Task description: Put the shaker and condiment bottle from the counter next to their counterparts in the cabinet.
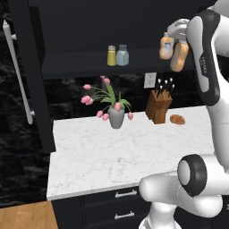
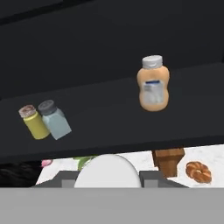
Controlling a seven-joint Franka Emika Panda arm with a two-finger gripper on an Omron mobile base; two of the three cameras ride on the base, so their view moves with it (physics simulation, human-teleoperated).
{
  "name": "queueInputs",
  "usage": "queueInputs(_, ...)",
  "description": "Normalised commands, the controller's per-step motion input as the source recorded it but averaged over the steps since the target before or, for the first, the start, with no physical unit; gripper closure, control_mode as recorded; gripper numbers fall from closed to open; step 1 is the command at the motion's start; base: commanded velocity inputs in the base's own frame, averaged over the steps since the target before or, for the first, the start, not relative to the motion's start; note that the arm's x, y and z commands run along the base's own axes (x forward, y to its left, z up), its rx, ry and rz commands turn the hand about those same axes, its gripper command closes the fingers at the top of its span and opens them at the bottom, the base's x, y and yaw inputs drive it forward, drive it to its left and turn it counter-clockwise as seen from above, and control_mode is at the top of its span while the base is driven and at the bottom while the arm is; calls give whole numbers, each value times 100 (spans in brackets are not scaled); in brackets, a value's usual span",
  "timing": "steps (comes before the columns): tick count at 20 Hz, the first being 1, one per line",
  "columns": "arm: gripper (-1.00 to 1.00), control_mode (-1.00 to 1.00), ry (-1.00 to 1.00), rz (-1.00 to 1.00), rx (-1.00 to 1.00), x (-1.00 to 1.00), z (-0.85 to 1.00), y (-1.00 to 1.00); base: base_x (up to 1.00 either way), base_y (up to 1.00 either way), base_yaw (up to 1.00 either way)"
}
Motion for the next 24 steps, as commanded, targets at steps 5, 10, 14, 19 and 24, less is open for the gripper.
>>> queueInputs(5, 100, -100, -9, 4, 0, -4, 0, 5, 0, 0, 0)
queueInputs(10, 100, -100, -3, 4, 0, 34, -20, 2, 0, 0, 0)
queueInputs(14, 100, -100, 5, 0, -10, 29, -24, 0, 0, 0, 0)
queueInputs(19, 100, -100, 4, 0, 0, 17, 0, 1, 0, 0, 0)
queueInputs(24, 100, -100, -2, 0, -3, 40, 0, 12, 0, 0, 0)
